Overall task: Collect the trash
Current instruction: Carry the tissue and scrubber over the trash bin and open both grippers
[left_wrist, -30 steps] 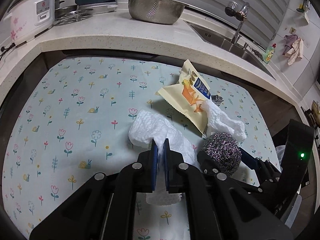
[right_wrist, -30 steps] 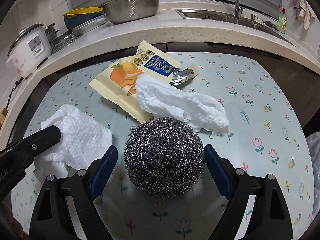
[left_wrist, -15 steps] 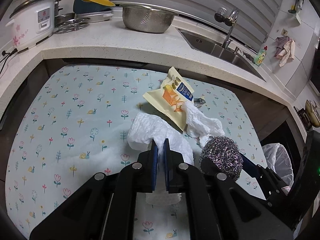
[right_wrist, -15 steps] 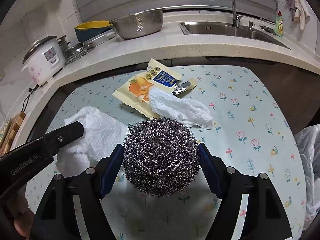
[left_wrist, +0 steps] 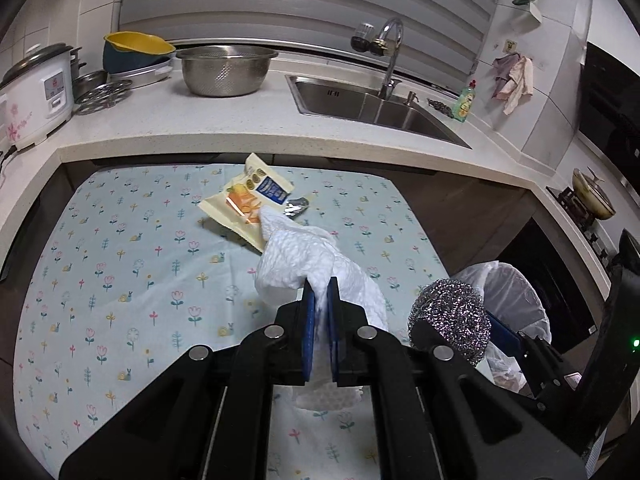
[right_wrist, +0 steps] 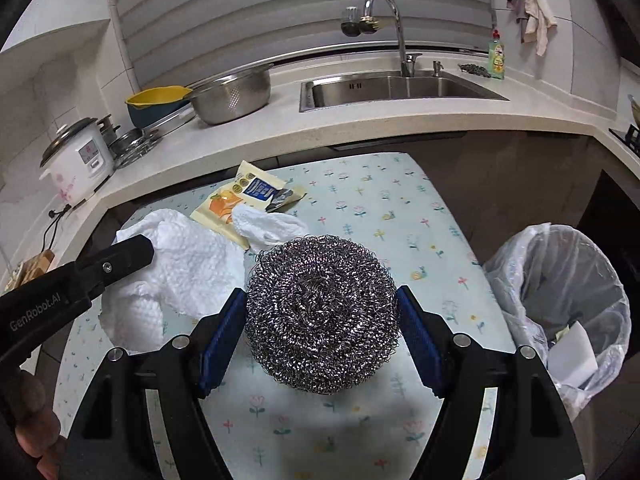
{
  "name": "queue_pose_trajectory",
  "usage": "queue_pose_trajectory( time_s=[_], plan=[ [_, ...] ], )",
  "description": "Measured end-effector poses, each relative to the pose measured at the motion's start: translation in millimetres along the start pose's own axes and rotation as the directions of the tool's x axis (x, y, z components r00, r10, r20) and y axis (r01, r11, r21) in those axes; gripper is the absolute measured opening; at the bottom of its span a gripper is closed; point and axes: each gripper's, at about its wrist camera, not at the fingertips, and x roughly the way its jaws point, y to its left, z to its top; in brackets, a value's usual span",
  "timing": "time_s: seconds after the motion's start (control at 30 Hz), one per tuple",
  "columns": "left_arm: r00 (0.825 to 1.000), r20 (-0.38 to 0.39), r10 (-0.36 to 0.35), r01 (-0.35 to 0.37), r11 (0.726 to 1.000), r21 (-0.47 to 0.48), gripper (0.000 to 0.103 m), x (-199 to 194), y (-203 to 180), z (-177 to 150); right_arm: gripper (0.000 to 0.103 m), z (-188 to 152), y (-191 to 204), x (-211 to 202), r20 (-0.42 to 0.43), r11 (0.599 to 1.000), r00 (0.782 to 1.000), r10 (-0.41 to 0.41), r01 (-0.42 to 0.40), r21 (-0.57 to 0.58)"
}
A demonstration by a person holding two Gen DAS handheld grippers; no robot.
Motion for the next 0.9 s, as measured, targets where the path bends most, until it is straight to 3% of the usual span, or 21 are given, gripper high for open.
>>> queue_pose_trajectory(
  time_s=[0.43,0.9],
  plan=[
    [0.996,-0.028,-0.085,0.089,0.984,0.152,0.006,-4.4,-118.1,-23.2,0.072,-16.3,-111.9,-55.9,0.042,0.984,0.993,-0.108,0.101,0.145],
    [0.973,-0.122,-0.197,0.225,0.930,0.290,0.006,28.7,-237.0,-43.8,0.072,-39.0,-223.3,-78.0,0.028,0.940,0.974,-0.225,0.210,0.269]
  ],
)
